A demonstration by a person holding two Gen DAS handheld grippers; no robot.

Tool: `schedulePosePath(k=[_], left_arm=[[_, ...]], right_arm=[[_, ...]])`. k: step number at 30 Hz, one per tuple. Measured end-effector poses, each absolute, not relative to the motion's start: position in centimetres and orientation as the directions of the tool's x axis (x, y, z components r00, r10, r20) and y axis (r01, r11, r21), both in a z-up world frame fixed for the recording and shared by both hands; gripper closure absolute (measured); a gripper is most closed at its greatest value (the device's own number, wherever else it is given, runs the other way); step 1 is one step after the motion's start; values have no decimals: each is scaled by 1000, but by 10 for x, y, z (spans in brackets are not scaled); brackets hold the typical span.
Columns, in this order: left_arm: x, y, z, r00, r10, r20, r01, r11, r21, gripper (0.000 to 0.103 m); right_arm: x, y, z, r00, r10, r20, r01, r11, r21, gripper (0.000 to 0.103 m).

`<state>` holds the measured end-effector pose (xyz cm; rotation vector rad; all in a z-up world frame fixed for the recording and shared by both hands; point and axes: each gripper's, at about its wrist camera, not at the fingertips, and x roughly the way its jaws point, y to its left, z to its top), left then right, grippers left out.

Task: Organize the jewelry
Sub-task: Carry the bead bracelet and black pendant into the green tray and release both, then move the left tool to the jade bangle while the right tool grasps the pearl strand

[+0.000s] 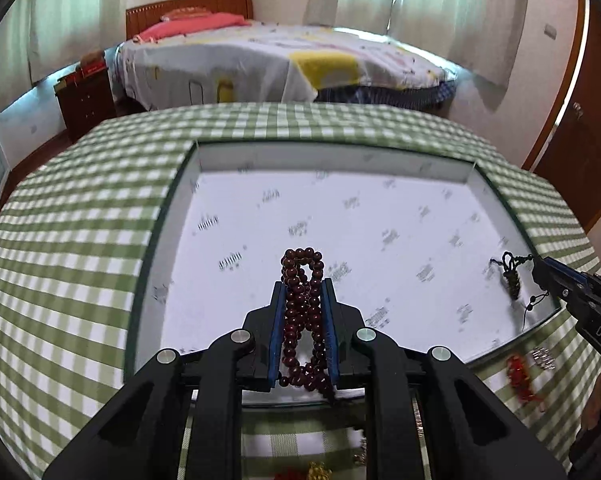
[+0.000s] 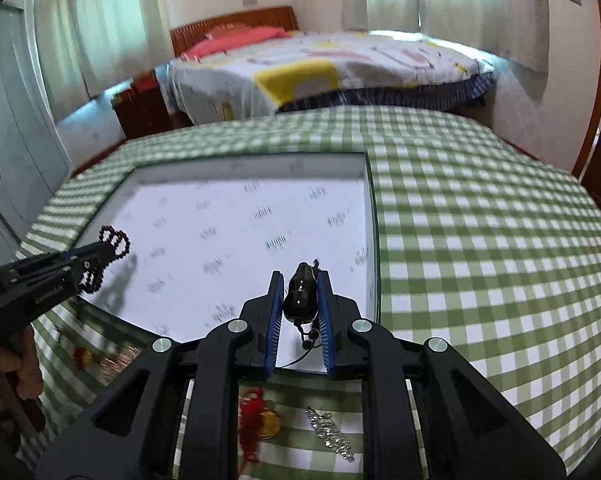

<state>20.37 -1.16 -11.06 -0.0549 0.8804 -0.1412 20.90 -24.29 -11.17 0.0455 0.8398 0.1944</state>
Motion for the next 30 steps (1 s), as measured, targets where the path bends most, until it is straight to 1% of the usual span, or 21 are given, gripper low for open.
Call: schedulePosePath(k=[4,6,9,11,14,15,17,19,27,30], left_arm=[[203,-12,-118,615,-140,-776,101,990,-98,85],[204,-14,-120,612,-138,-778,103,990,-94,84],[206,-15,-122,604,-142,-784,107,990,-97,81],[208,-16,-123,598,-137,-790,102,990,-95,67],[208,-16,-124,601,-139,-787,108,990,-92,55],[209,-16,-124,601,-140,-787,111,990,-91,53],[210,-18,-124,599,-138,-789,112,990,-88,45],[210,-17,-123,600,-137,-788,110,990,-89,42],[190,-13,-104,634,-153,-758,109,988,-108,38],[173,-13,-96,655,-143,-742,104,990,-100,34]], right_arm=[[212,-245,-126,621,186,-761,-142,982,124,86],[210,-244,-128,623,184,-760,-142,982,121,86],[210,-244,-129,619,187,-763,-143,982,125,86],[209,-245,-129,623,191,-758,-141,981,131,85],[211,-246,-128,623,202,-756,-145,979,142,83],[210,-246,-127,622,212,-754,-148,977,153,82],[210,-246,-125,626,228,-745,-151,974,171,69],[209,-246,-122,631,221,-743,-146,975,166,64],[183,-242,-108,643,237,-729,-162,972,173,63],[163,-238,-102,651,241,-720,-175,970,166,63]])
